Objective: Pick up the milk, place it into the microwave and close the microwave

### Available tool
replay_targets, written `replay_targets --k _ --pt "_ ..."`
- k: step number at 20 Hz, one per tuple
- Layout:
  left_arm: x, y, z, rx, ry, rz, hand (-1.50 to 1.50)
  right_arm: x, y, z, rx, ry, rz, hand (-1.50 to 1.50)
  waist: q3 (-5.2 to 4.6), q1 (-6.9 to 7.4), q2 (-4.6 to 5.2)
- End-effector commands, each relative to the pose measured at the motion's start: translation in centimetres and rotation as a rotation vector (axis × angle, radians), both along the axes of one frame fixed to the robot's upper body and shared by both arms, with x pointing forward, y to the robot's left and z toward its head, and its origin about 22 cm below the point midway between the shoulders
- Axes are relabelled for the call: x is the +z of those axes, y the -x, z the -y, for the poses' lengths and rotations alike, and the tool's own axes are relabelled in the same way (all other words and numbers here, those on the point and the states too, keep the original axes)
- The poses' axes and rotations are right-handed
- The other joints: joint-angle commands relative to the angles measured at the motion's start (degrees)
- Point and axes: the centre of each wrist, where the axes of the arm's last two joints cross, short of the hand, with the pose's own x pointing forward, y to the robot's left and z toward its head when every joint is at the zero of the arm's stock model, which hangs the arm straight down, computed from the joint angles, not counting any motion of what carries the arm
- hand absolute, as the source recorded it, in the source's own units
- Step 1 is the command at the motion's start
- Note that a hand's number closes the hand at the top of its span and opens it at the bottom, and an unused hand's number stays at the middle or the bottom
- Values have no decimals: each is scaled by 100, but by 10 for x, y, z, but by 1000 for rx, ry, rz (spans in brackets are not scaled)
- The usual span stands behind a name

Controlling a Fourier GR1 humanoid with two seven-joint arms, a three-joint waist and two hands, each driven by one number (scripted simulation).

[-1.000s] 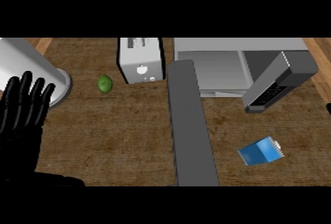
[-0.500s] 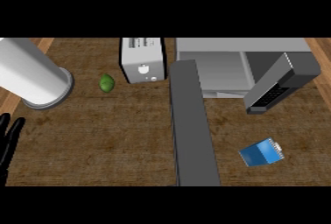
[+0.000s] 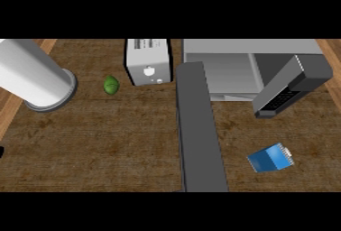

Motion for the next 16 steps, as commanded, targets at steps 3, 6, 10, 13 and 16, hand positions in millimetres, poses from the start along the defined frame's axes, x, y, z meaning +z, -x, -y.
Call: replay_targets --k 3,6,10,13,16 --pt "25 12 -5 -11 6 36 -150 -44 -12 5 -65 20 -85 -150 4 -7 6" --pt "12 24 -7 -14 5 15 -150 -75 -18 7 -114 42 -101 -150 4 24 3" --pt "11 38 -14 -18 -3 2 -150 -116 1 3 -111 49 -171 -150 5 34 -4" --pt "19 40 -16 -16 -10 14 -150 -133 -5 17 -126 54 -188 -150 7 35 1" --pt "18 36 -7 -2 30 8 -150 -141 -11 43 -140 84 -202 -150 8 16 8"
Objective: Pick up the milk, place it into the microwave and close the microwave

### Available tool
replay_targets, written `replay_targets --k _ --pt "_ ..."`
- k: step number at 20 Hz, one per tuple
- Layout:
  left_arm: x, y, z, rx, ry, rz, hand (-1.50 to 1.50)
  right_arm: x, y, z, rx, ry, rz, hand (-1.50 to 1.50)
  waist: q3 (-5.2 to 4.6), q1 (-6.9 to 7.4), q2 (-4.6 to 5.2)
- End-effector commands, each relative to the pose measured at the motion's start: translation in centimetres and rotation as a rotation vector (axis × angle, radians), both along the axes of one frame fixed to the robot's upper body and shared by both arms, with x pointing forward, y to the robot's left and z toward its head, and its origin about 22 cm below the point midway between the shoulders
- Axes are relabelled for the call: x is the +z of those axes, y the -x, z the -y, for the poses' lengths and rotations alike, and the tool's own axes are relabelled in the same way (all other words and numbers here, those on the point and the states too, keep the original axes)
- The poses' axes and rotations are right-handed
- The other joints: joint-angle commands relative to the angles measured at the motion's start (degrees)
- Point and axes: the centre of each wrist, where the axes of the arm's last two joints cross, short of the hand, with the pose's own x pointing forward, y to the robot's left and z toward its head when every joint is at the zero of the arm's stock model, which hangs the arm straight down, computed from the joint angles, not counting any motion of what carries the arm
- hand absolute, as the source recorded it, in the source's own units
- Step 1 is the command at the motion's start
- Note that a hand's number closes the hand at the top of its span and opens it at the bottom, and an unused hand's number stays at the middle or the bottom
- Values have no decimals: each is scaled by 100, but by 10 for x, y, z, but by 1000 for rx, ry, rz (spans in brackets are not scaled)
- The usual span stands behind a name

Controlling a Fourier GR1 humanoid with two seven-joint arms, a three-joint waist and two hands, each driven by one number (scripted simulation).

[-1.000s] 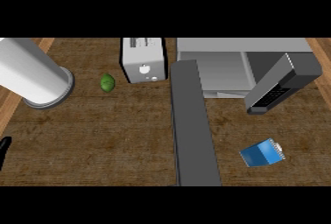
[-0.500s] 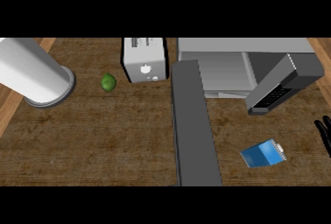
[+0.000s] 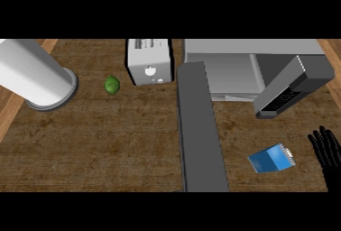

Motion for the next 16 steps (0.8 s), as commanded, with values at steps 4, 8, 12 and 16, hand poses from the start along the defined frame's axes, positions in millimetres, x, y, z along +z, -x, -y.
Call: replay_targets --k 4,8,12,16 --pt "12 13 -5 -35 30 86 -150 -53 -10 -5 31 76 -47 -150 -1 14 2" --pt "14 13 -11 -43 45 90 -150 -76 -1 4 13 111 -39 -150 1 -4 7" --pt "19 32 0 -52 18 81 -150 -97 -11 0 32 76 -37 -150 3 30 2" --pt "17 27 -4 -62 28 85 -150 -104 -22 1 62 66 -36 -150 5 20 11"
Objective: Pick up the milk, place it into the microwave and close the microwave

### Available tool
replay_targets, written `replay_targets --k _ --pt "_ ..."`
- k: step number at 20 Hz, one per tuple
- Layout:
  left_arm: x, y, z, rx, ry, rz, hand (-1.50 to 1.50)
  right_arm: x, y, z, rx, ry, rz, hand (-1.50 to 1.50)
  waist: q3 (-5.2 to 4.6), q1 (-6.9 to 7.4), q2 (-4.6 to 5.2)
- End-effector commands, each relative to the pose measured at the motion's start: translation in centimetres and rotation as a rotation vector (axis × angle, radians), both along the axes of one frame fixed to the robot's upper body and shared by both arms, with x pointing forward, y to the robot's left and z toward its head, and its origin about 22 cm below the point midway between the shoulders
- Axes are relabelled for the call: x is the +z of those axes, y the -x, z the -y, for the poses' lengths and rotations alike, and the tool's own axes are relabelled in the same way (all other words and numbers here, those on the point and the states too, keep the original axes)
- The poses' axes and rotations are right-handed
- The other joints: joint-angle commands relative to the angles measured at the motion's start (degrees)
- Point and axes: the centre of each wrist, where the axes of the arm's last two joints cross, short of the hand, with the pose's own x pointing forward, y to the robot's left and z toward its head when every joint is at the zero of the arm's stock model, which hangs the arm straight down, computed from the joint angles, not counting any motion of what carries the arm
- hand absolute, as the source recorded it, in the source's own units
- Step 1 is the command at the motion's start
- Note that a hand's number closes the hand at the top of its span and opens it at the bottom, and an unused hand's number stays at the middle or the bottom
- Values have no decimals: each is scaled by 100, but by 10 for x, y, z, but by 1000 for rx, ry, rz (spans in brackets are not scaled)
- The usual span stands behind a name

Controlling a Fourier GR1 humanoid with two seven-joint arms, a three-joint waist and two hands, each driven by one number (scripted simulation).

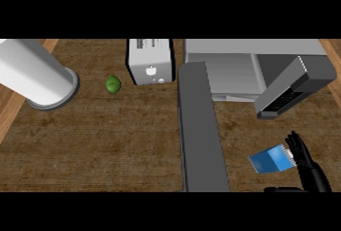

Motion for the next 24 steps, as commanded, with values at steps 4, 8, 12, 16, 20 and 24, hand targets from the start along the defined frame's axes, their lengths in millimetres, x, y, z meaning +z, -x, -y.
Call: replay_targets --k 4,8,12,16,20,24 --pt "19 8 5 -38 31 95 -150 -16 -22 4 15 -54 11 -150 7 32 15" --pt "12 8 0 -47 31 86 -150 -31 -14 -8 19 -130 26 -150 10 26 19" --pt "20 13 1 -71 45 74 -150 -38 -23 -29 51 -191 12 150 14 47 23" --pt "22 20 4 -66 36 73 -150 -31 -27 -16 105 -144 30 150 13 62 17" --pt "5 15 -2 -71 47 61 -150 -19 -49 -14 103 -143 113 150 8 42 13" --pt "15 10 7 -80 46 58 -150 -31 -54 -48 54 -113 112 150 15 53 38"
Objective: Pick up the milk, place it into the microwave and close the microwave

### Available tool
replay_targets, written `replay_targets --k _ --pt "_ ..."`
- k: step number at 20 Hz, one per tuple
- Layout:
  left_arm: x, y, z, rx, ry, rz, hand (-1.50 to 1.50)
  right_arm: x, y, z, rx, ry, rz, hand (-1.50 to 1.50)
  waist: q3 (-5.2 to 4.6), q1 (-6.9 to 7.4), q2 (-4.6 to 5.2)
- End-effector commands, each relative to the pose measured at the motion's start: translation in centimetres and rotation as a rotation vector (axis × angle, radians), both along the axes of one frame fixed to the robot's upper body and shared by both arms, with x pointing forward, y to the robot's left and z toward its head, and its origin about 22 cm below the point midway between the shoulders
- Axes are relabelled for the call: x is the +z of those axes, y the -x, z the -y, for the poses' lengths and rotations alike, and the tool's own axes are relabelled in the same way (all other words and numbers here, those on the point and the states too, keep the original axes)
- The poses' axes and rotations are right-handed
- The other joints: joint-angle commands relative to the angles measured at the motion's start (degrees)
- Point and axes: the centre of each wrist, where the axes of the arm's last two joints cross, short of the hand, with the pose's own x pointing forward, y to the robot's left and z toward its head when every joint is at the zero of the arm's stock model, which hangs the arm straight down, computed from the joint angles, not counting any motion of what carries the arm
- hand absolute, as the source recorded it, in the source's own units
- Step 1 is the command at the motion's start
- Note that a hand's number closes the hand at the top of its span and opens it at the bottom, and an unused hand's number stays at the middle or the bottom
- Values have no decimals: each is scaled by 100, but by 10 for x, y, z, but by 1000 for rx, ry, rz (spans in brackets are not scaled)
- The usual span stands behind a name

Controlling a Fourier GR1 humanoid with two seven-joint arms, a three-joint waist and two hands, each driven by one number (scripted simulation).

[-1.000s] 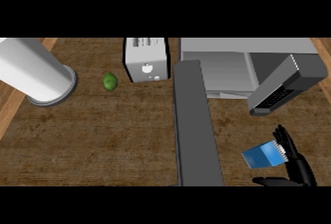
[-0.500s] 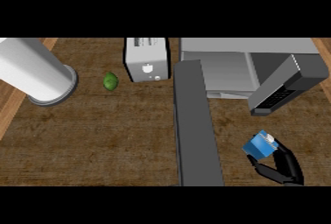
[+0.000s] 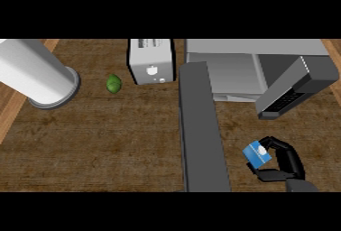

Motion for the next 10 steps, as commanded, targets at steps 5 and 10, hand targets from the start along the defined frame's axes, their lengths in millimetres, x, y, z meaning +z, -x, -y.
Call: replay_targets --k 5,10 --pt "15 11 12 -64 47 62 -150 -11 -17 -59 -17 -27 159 150 14 104 17" --pt "19 0 15 -32 48 59 -150 17 -63 -67 45 -11 147 150 0 -7 11"
